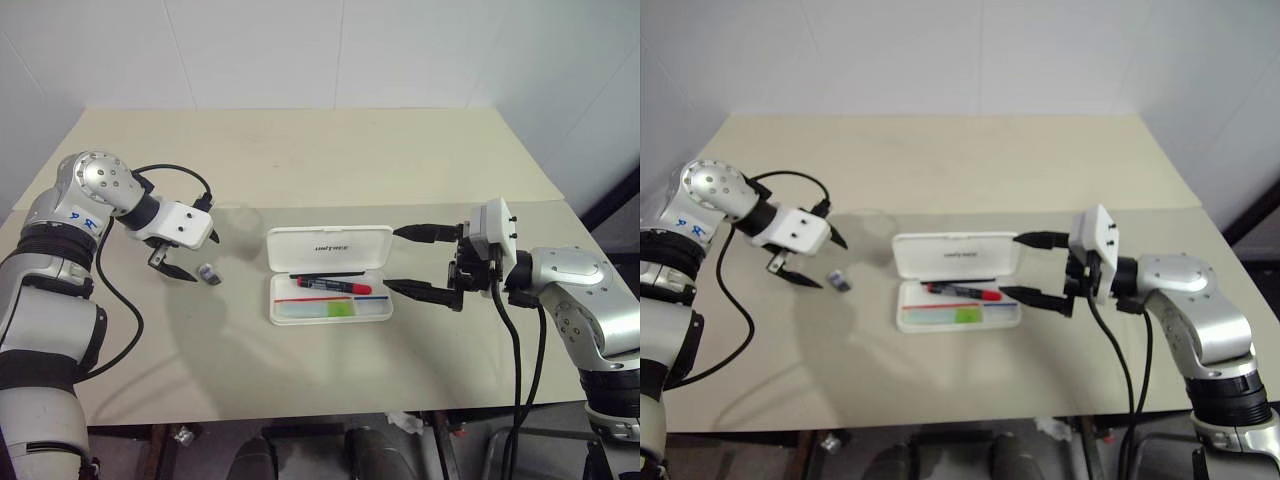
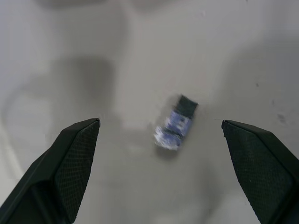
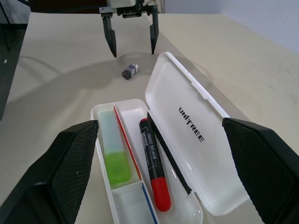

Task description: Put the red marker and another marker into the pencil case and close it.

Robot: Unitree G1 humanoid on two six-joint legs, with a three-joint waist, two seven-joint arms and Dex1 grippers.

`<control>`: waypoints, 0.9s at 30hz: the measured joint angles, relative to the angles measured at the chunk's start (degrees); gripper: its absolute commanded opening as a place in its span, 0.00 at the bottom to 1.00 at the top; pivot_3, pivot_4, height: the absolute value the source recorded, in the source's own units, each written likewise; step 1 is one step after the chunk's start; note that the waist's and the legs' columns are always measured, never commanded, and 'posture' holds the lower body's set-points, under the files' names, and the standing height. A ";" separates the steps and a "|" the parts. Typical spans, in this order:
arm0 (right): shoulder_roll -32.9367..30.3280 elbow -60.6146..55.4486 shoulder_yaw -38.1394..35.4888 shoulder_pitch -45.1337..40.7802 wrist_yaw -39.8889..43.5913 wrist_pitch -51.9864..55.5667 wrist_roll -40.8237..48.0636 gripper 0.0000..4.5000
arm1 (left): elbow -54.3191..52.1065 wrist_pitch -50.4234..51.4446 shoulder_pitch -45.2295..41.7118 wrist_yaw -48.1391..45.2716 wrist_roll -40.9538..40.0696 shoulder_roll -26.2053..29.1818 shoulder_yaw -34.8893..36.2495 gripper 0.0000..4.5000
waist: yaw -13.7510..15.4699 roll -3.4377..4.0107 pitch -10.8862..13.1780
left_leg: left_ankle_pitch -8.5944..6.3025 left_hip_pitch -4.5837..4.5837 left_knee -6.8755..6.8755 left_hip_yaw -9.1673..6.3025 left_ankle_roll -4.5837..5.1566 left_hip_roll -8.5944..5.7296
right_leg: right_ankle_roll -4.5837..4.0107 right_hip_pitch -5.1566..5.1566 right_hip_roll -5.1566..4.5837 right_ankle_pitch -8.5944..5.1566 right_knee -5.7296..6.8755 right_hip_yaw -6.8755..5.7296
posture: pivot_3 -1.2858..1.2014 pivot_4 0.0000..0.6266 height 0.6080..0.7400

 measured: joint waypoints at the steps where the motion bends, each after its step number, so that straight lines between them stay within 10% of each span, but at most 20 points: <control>1: -0.02 -0.09 -0.08 0.02 -0.02 0.05 0.04 1.00 | 0.49 -0.24 -0.46 0.00 0.52 -0.17 -0.66 0.99 | 0.02 0.00 0.00 | 0.00 0.00 0.00 0.00 0.00 0.00 | 0.00 0.00 0.00 0.00 -0.01 0.00 | 0.52 0.24 1.00; 27: -4.53 -3.74 -5.55 4.80 -0.73 1.27 1.80 1.00 | 9.78 -10.05 -1.91 6.01 15.19 -4.88 -4.61 0.99 | 0.29 -0.02 0.01 | 0.00 0.00 0.02 0.00 0.00 0.00 | 0.03 0.01 0.00 0.01 0.01 0.02 | 0.52 0.24 1.00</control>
